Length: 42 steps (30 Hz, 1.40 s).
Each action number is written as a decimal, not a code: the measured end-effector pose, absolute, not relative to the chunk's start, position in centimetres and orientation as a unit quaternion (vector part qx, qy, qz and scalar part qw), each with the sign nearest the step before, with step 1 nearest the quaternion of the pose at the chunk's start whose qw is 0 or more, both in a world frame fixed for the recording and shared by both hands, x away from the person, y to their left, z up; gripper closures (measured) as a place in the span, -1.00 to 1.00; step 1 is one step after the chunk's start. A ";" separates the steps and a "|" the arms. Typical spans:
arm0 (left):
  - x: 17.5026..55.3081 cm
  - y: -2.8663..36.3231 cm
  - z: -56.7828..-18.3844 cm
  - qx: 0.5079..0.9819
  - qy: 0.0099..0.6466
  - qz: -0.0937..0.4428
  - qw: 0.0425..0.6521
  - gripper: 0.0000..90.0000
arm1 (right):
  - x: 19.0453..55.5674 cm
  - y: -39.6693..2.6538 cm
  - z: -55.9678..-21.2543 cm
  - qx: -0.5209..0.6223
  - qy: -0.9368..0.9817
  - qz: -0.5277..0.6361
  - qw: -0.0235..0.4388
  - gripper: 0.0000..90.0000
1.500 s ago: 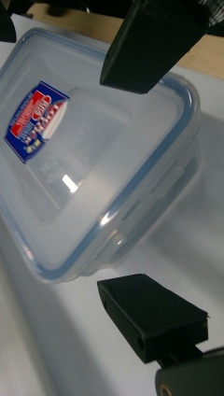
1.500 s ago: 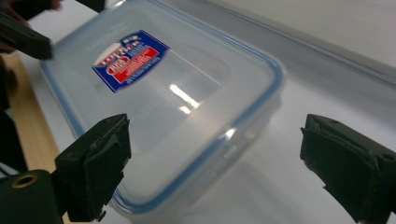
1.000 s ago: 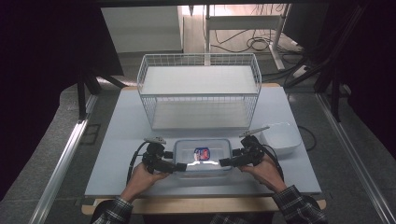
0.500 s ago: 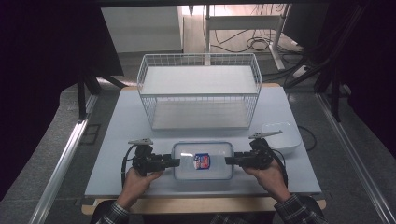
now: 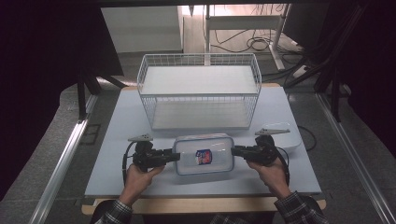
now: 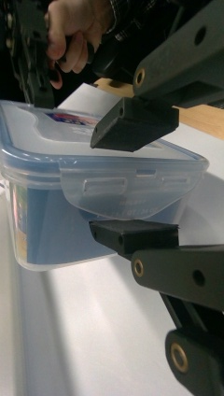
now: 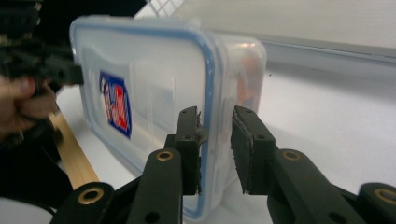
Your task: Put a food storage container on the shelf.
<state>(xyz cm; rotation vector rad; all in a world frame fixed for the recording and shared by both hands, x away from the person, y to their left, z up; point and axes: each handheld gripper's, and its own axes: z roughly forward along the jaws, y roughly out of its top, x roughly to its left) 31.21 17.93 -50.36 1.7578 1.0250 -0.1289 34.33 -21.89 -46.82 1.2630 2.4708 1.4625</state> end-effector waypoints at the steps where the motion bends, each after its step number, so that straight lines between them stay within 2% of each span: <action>1: 31.2 18.0 -50.4 0.735 0.427 -0.055 0.524 0.21 | 34.3 -21.7 -46.8 0.399 0.792 0.462 0.007 0.57; 3: 31.3 18.0 -50.5 0.736 0.425 -0.053 0.524 0.21 | 34.4 -21.4 -47.0 0.389 0.805 0.447 0.012 0.48; 5: 31.5 18.1 -50.5 0.737 0.423 -0.053 0.524 0.21 | 34.6 -21.2 -47.7 0.384 0.809 0.445 -0.005 0.33; 8: 31.6 18.1 -50.7 0.736 0.424 -0.056 0.524 0.21 | 35.0 -21.1 -48.0 0.377 0.813 0.444 -0.010 0.27; 11: 31.7 18.1 -50.7 0.739 0.421 -0.056 0.523 0.21 | 35.9 -21.1 -48.1 0.373 0.811 0.450 -0.030 0.04; 13: 31.8 18.1 -50.7 0.739 0.421 -0.059 0.523 0.21 | 36.7 -21.1 -48.2 0.368 0.812 0.452 -0.037 0.01; 18: 31.9 18.0 -50.7 0.742 0.416 -0.059 0.522 0.21 | 38.4 -21.2 -48.6 0.361 0.806 0.461 -0.089 -0.09; 21: 32.0 18.1 -50.9 0.738 0.420 -0.063 0.524 0.21 | 38.6 -21.4 -48.7 0.367 0.799 0.466 -0.098 0.04; 27: 32.0 18.0 -51.2 0.728 0.437 -0.058 0.525 0.10 | 38.1 -21.6 -48.2 0.376 0.791 0.471 -0.105 0.14; 39: 31.9 17.9 -51.2 0.707 0.459 -0.074 0.533 0.11 | 36.4 -21.4 -47.8 0.405 0.779 0.470 -0.091 0.18; 42: 32.1 18.2 -50.8 0.704 0.460 -0.071 0.536 0.11 | 36.1 -21.0 -47.4 0.402 0.783 0.469 -0.072 0.18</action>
